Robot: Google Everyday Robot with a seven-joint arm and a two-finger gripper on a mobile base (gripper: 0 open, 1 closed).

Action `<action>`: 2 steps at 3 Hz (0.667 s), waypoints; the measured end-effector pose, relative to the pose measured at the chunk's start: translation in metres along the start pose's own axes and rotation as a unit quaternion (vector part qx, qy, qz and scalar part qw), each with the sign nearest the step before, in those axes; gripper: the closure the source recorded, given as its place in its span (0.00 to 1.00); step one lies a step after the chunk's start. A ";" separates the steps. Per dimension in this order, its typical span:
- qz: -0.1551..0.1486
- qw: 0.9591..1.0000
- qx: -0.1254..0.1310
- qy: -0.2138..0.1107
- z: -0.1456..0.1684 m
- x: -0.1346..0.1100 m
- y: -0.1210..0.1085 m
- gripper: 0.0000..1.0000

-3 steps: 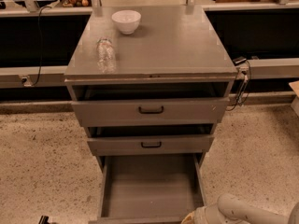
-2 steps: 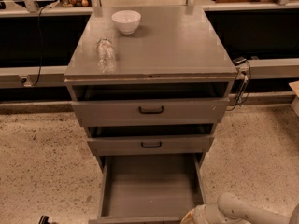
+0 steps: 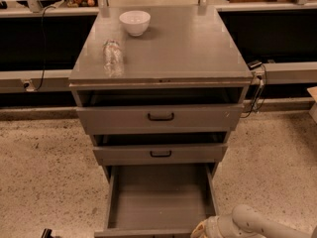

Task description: Close bottom drawer

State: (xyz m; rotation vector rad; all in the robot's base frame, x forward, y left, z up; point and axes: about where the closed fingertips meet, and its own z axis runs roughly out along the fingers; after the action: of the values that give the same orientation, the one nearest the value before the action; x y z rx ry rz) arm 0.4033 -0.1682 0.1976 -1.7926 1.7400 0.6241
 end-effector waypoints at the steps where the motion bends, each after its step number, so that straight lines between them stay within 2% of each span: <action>1: 0.000 1.000 0.000 0.000 0.000 0.000 0.000 1.00; 2: -0.004 1.000 0.001 0.005 0.005 0.001 0.000 1.00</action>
Offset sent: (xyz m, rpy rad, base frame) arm 0.0019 0.0236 -0.0405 -0.1042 -0.0759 0.0250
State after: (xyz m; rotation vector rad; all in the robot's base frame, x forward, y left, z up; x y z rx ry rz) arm 0.4032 -0.1652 0.1930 -1.8028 1.7389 0.6101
